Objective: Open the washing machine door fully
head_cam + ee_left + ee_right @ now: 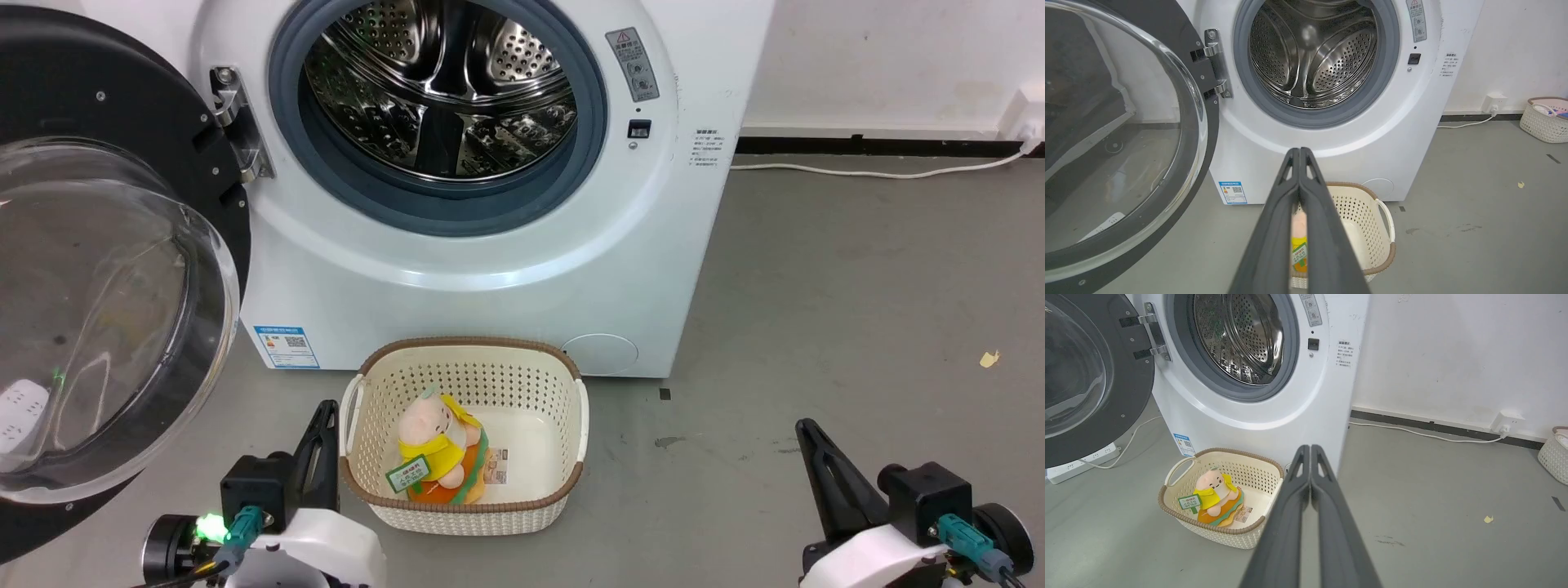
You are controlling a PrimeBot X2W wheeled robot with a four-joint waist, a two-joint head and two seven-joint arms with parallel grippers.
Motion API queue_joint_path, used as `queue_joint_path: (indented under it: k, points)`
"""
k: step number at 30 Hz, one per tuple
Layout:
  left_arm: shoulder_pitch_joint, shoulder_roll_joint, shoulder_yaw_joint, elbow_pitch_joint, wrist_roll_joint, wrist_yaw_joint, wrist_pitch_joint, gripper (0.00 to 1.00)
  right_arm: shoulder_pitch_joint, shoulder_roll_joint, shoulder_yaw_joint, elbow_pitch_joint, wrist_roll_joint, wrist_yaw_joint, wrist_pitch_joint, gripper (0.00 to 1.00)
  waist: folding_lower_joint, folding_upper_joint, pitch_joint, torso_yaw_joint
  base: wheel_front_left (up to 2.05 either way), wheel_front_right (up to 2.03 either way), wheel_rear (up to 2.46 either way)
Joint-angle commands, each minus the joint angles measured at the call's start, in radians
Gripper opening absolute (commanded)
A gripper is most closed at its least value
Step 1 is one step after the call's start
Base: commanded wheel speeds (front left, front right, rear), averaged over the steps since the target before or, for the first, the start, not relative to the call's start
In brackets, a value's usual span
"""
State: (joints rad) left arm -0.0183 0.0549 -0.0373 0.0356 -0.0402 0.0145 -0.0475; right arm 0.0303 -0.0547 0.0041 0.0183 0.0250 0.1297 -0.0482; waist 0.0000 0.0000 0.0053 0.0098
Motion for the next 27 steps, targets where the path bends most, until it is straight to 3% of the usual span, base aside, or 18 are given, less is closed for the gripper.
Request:
queue_joint_path:
  k: [1, 27]
  points:
    - [0.015, 0.000, 0.009, -0.008, 0.012, -0.005, 0.007, 0.00, -0.019, 0.004, -0.002, -0.009, -0.008, 0.001, 0.007, 0.00, 0.0000, 0.0000, -0.001, -0.001, 0.00, 0.00, 0.00]
    - [0.018, -0.005, 0.037, -0.036, 0.040, -0.014, 0.047, 0.00, -0.030, 0.005, -0.004, -0.018, -0.025, 0.001, 0.048, 0.00, 0.0000, 0.0000, -0.005, -0.010, 0.00, 0.00, 0.00]
